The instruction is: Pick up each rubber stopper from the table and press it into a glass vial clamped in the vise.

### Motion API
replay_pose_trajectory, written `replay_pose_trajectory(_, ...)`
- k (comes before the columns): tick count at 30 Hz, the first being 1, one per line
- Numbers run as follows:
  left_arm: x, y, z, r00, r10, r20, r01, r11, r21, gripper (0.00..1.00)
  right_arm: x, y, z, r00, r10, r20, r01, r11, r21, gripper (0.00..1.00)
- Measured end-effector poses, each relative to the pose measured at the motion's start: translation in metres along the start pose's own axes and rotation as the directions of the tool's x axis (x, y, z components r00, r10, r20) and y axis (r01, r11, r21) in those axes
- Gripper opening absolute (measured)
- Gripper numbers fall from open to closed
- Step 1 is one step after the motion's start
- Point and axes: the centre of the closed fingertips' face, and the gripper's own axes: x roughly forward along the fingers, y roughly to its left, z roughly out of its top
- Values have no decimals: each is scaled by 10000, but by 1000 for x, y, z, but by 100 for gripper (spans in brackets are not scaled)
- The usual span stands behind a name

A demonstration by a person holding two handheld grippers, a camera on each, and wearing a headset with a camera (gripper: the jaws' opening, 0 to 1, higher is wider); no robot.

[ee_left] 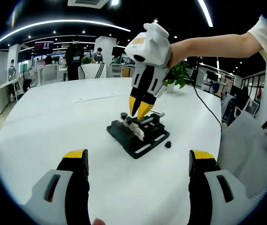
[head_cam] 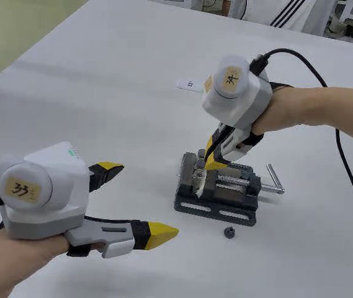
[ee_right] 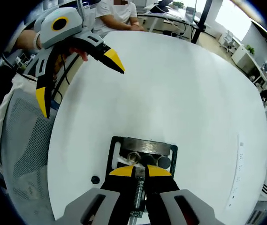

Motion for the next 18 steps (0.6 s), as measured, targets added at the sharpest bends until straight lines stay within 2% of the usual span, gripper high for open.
replay_pose_trajectory(2, 0, -2, 1, 10000, -12, 4, 12, 10000, 21, 87, -1, -1, 3, 9993, -114, 349, 96, 9987, 492, 5)
replay_pose_trajectory(5, -1, -1, 4, 10000, -4, 49, 4, 10000, 7, 87, -6, 2, 1, 9985, -241, 497, 218, 9987, 455, 6)
replay_pose_trajectory(7, -2, -1, 4, 10000, 24, 40, -24, 10000, 67, 87, -11, 7, 3, 9961, -342, 808, 294, 9978, 589, 8)
replay_pose_trajectory(13, -5, -1, 3, 10000, 22, 21, -23, 9999, 155, 87, -16, 28, -8, 9915, -464, 1212, 366, 9960, 817, 15)
replay_pose_trajectory(18, -6, -3, 3, 10000, -23, -28, 24, 9996, 277, 88, -16, 55, -23, 9907, -452, 1281, 324, 9944, 1008, 19)
